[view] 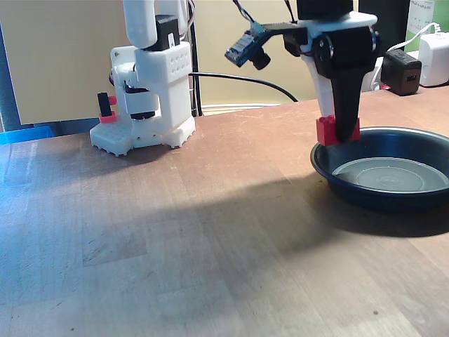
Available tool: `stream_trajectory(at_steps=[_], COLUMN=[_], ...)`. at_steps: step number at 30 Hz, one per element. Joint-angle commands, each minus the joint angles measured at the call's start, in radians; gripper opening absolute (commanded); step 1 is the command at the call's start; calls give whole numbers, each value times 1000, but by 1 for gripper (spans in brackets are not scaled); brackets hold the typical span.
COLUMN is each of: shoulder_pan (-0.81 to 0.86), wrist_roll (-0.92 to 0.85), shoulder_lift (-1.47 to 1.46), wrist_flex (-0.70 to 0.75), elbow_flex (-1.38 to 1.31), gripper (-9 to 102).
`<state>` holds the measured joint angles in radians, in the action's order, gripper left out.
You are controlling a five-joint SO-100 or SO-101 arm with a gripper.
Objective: Grasp a lego block and put it in the bin.
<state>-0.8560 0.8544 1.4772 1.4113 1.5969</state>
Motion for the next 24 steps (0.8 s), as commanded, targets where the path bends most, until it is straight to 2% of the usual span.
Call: stream_trajectory(at_steps=[1, 12, 24], shoulder_pan=[-5, -6, 12], wrist_roll=[25, 75, 57], shoulder_lift=[-63, -264, -301], wrist_flex=[-12, -3, -9], elbow_flex=[-129, -377, -382], gripper=[-1, -1, -1])
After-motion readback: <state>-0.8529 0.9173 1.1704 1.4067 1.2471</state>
